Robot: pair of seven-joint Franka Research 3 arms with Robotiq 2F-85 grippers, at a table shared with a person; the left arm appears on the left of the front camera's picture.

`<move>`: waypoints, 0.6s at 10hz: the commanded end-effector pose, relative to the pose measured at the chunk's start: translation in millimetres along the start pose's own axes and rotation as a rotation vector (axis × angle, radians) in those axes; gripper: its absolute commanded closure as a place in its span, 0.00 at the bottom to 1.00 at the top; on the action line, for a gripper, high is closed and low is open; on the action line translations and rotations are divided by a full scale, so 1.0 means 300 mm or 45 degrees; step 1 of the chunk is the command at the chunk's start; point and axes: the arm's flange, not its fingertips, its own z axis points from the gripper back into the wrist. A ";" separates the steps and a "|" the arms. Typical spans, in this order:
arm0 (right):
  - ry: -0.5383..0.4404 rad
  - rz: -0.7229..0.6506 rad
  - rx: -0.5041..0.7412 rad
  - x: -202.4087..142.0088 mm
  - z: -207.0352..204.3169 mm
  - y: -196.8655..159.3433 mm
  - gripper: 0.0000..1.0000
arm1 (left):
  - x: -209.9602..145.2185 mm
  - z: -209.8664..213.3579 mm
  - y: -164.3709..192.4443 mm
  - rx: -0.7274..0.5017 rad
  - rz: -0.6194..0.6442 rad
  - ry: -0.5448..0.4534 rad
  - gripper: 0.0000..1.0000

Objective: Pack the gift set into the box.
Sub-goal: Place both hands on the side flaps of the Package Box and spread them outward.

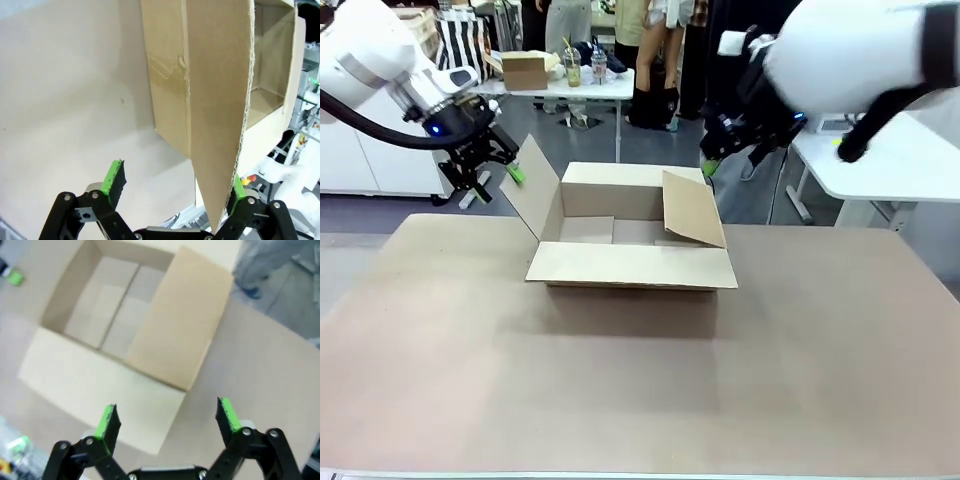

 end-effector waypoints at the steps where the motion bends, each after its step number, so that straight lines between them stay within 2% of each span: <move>1: 0.160 0.015 -0.265 0.079 -0.023 0.069 0.00 | -0.010 0.003 -0.005 0.008 0.023 -0.009 0.00; 2: 0.115 0.070 -0.240 0.066 -0.003 0.047 0.00 | -0.010 0.003 -0.005 0.008 0.023 -0.009 0.00; 3: 0.046 0.020 -0.138 0.040 -0.038 0.033 0.00 | -0.010 0.003 -0.005 0.008 0.023 -0.009 0.00; 4: 0.046 0.020 -0.138 0.040 -0.038 0.033 0.00 | -0.010 0.003 -0.005 0.008 0.023 -0.009 0.00; 5: 0.081 0.052 -0.218 0.057 -0.043 0.041 0.00 | -0.010 0.003 -0.005 0.008 0.023 -0.009 0.00; 6: 0.082 -0.426 -0.216 0.105 -0.077 0.022 0.00 | -0.010 0.003 -0.005 0.008 0.023 -0.009 0.00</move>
